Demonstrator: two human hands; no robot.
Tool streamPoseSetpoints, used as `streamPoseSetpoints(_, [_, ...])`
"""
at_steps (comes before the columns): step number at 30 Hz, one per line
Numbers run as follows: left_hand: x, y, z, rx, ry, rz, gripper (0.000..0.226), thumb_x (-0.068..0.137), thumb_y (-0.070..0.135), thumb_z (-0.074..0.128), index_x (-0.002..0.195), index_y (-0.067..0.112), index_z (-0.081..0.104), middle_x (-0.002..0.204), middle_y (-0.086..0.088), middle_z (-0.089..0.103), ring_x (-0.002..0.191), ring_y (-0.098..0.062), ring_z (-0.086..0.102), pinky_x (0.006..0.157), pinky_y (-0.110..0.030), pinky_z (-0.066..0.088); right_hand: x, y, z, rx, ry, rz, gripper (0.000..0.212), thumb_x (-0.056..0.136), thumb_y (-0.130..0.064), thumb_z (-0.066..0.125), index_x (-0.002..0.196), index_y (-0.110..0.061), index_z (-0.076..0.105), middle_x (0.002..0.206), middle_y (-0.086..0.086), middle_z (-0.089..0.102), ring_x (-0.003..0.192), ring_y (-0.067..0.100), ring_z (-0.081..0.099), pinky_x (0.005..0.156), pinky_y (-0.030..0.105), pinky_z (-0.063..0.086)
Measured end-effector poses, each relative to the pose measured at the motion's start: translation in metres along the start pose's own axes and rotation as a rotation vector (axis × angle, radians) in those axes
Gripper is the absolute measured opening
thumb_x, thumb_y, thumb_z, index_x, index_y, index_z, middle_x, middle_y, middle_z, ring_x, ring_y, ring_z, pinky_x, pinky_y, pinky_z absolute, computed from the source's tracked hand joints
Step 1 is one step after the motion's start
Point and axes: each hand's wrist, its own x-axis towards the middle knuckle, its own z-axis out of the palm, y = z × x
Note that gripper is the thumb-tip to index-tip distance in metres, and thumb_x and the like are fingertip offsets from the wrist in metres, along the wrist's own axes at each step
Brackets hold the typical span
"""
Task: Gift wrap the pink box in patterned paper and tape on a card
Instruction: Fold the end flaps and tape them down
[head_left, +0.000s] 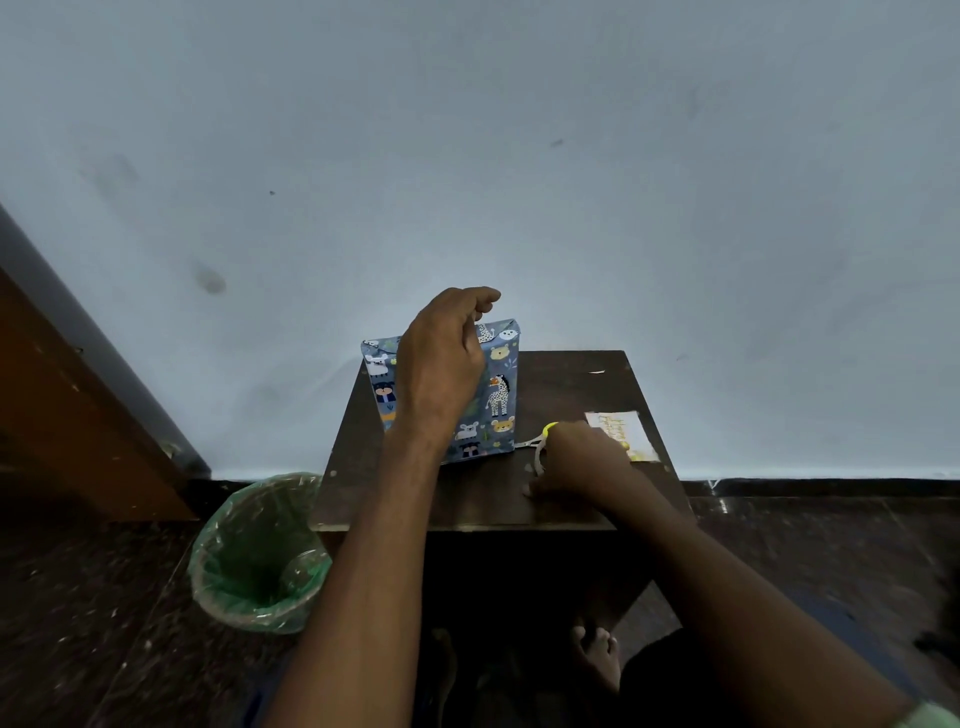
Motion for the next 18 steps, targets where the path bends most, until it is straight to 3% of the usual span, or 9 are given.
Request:
streamPoseSetpoints(3, [-0.002,0.000,0.000,0.005,0.001,0.000,0.042,0.099,-0.006,0.049,0.126,0.013,0.074,0.117,0.001,0.076,0.106,-0.015,0.070,0.093,-0.040,0.059,-0.004,-0.003,0.002,0.024,0.039,-0.008,0.043,0.085,-0.044,0.081,0.109,-0.012,0.066,0.113,0.011,0.069,0.101,0.031,0.066,0.076,0.034,0.050])
streamPoseSetpoints(7, [-0.003,0.001,0.000,-0.002,-0.007,-0.008,0.041,0.099,-0.006,0.049,0.126,0.014,0.074,0.117,0.001,0.076,0.106,-0.015,0.070,0.093,-0.039,0.059,0.000,0.003,-0.018,0.166,0.162,0.035,0.018,0.082,-0.025,0.072,0.079,-0.014,0.058,0.092,0.010,0.066,0.095,0.035,0.067,0.074,0.032,0.050])
streamPoseSetpoints(10, [-0.001,0.000,0.000,0.010,-0.003,-0.002,0.041,0.099,-0.008,0.050,0.123,0.015,0.075,0.116,0.002,0.075,0.105,-0.014,0.070,0.092,-0.038,0.059,0.005,0.016,-0.039,0.263,0.176,-0.013,0.009,0.076,-0.017,0.070,0.068,-0.013,0.067,0.080,0.003,0.073,0.086,0.027,0.071,0.070,0.029,0.053])
streamPoseSetpoints(12, [-0.001,0.002,0.000,0.029,-0.009,0.003,0.041,0.098,-0.008,0.051,0.120,0.015,0.077,0.116,0.003,0.075,0.104,-0.013,0.069,0.091,-0.035,0.059,0.003,0.019,-0.039,0.226,0.092,-0.055,0.013,0.076,-0.025,0.079,0.074,-0.014,0.072,0.082,0.002,0.074,0.087,0.024,0.071,0.071,0.029,0.054])
streamPoseSetpoints(15, [-0.001,0.002,0.000,0.048,-0.005,0.013,0.041,0.096,-0.008,0.051,0.114,0.015,0.078,0.114,0.003,0.075,0.103,-0.013,0.069,0.089,-0.032,0.057,0.001,0.010,-0.016,0.080,-0.039,-0.084,0.038,0.074,-0.046,0.087,0.079,-0.016,0.065,0.086,0.002,0.069,0.085,0.023,0.066,0.073,0.031,0.055])
streamPoseSetpoints(18, [-0.002,0.001,0.000,0.058,-0.003,0.023,0.041,0.094,-0.009,0.051,0.111,0.015,0.079,0.112,0.003,0.075,0.102,-0.013,0.069,0.087,-0.031,0.057,0.001,0.001,-0.003,0.014,-0.010,-0.105,0.028,0.084,-0.039,0.082,0.088,-0.018,0.064,0.097,0.006,0.068,0.094,0.029,0.066,0.080,0.037,0.057])
